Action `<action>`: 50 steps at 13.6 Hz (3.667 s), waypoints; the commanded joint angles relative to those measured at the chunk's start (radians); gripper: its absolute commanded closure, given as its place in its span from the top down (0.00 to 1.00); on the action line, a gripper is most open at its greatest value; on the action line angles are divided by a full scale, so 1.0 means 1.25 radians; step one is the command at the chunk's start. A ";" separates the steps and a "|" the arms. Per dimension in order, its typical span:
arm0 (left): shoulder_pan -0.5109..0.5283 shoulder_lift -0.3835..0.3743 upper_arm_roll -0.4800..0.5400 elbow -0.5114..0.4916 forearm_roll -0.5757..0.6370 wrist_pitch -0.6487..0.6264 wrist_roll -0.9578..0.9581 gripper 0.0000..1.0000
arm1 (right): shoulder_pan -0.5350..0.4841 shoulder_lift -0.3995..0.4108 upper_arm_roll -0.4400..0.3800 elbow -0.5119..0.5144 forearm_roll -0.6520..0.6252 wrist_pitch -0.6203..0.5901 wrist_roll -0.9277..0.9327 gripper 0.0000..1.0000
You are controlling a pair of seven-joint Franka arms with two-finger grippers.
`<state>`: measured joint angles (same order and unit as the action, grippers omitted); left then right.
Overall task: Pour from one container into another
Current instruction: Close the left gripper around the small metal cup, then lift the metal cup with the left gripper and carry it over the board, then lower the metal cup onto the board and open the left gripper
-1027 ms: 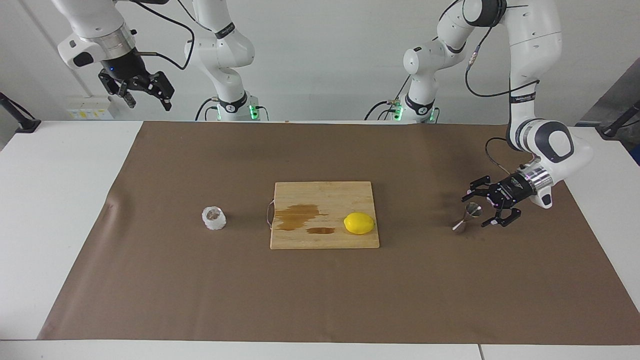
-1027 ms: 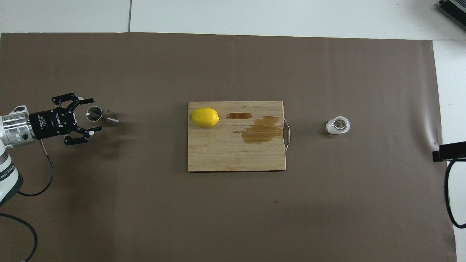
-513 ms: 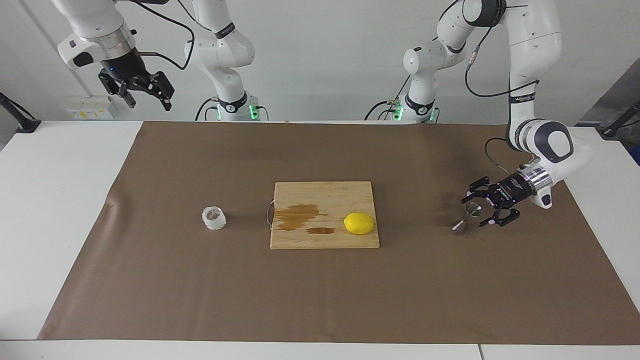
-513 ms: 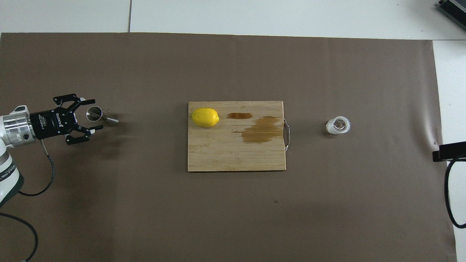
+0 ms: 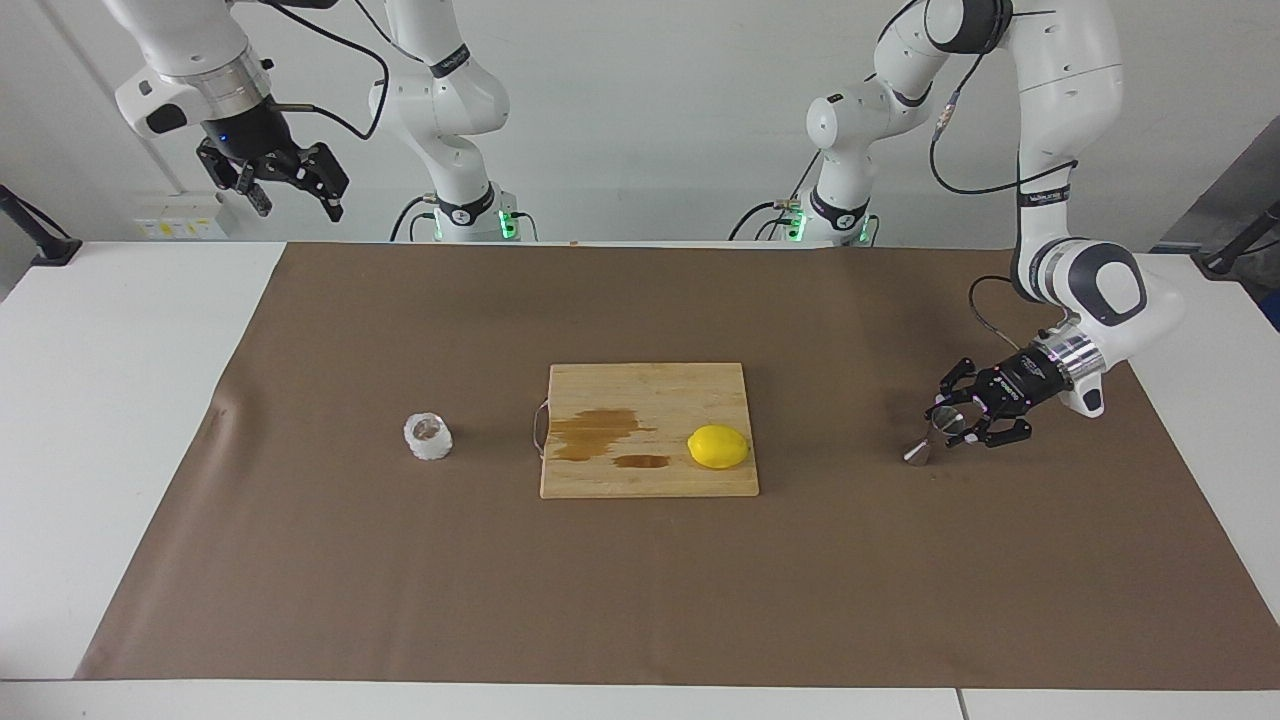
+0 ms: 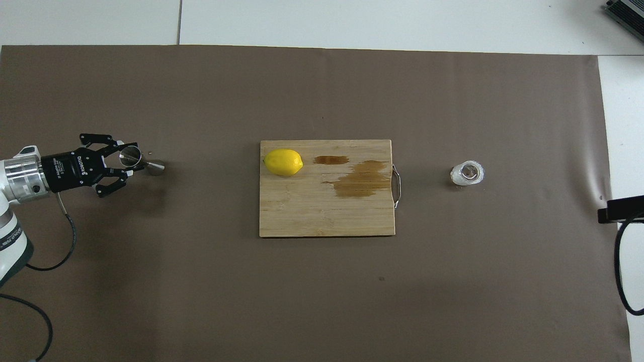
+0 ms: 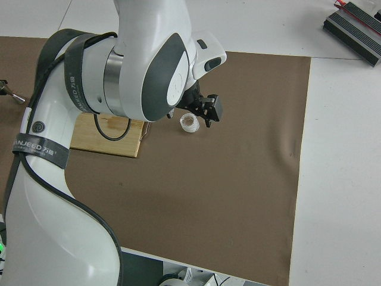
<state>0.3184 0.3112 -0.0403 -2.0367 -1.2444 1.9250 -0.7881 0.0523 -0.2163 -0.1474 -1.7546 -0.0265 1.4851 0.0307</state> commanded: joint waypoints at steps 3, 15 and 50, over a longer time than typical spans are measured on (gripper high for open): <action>-0.009 -0.023 0.006 -0.011 -0.019 -0.001 0.003 0.00 | -0.005 -0.004 0.004 0.006 -0.003 -0.015 -0.011 1.00; -0.164 -0.089 -0.007 0.046 -0.007 -0.009 -0.220 0.00 | -0.005 -0.004 0.004 0.006 -0.003 -0.015 -0.011 1.00; -0.669 0.102 -0.191 0.205 -0.443 0.756 -0.233 0.00 | -0.005 -0.004 0.004 0.006 -0.003 -0.015 -0.011 1.00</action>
<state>-0.4967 0.4256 -0.2848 -1.8007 -1.7752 2.8353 -1.1023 0.0523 -0.2163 -0.1474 -1.7546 -0.0265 1.4851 0.0307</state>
